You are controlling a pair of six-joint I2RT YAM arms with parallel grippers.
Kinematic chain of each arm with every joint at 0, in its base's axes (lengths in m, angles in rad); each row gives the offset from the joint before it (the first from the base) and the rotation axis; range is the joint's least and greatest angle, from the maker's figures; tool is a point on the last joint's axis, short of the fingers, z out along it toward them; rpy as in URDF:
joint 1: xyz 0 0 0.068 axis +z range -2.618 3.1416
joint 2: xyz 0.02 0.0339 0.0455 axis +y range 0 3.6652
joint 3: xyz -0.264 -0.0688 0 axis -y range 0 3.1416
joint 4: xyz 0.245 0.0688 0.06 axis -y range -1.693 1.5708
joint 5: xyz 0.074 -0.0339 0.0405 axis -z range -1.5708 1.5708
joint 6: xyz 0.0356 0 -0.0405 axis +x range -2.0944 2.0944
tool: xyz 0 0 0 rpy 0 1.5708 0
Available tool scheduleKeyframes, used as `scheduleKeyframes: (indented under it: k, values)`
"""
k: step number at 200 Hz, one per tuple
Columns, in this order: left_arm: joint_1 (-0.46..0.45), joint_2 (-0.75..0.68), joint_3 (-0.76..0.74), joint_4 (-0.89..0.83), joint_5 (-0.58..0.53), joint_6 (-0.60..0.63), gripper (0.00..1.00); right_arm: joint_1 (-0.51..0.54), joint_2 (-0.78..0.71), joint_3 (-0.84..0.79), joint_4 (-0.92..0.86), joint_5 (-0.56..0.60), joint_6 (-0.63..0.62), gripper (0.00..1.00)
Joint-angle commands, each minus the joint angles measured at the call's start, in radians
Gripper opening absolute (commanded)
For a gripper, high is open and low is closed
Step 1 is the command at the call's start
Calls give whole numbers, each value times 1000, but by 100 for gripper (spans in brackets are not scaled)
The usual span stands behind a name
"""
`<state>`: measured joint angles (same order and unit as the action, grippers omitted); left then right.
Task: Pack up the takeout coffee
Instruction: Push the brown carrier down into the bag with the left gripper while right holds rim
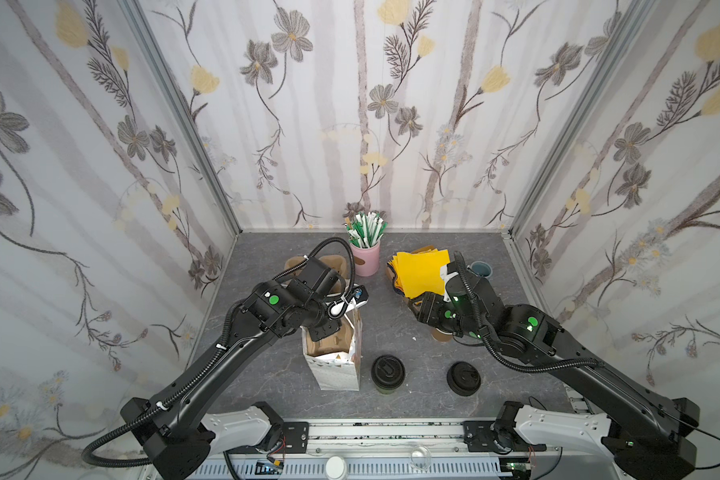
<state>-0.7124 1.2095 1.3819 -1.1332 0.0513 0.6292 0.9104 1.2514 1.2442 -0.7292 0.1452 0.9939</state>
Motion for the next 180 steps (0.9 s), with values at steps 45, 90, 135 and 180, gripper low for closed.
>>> scheduleKeyframes:
  k: [45, 90, 135, 180]
  values:
    - [1, -14, 23, 40, 63, 19, 32, 1, -12, -14, -5, 26, 15, 56]
    - [0, -43, -13, 109, 86, 26, 32, 1, -16, -19, -3, 23, 20, 56]
    - [0, -64, -94, 192, 156, 12, 34, 1, -29, -22, -7, 29, 29, 56]
    - [4, -71, -166, 228, 183, 24, 34, 2, -36, -22, -11, 33, 35, 57]
